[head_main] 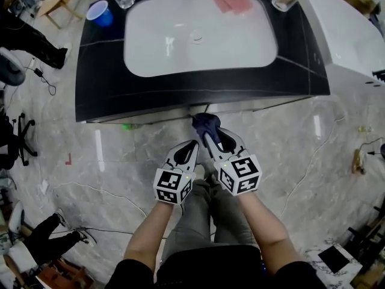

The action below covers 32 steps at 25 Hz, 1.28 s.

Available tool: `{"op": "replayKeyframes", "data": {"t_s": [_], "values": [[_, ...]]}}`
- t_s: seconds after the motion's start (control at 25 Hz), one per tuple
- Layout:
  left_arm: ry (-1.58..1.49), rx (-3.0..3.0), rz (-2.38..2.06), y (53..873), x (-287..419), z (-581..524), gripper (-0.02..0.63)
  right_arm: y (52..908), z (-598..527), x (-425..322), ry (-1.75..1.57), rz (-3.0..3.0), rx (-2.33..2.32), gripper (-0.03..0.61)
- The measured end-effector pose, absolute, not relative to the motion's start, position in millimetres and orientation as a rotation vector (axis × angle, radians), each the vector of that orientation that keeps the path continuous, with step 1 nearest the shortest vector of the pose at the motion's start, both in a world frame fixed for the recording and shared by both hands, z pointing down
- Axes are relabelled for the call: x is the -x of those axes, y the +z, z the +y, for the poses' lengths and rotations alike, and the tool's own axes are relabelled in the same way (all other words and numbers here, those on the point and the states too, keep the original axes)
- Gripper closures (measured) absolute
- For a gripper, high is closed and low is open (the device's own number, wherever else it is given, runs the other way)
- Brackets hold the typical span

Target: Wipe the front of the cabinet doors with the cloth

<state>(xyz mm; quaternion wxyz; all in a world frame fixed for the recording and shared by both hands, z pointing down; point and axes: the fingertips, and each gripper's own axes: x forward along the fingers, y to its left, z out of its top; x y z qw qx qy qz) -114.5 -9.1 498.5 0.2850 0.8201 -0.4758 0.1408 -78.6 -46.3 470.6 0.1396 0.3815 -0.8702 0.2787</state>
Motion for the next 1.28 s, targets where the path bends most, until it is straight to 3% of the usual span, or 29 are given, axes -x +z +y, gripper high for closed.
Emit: {"op": "replayKeyframes", "data": {"t_s": [0.64, 1.28], "values": [[0.372, -2.197, -1.398, 484, 103, -42, 0.597, 469, -92, 46, 0.750, -2.568, -1.143, 0.472], [0.346, -2.209, -1.434, 485, -8, -68, 0.597, 479, -125, -79, 0.712, -2.549, -1.168, 0.472]]}}
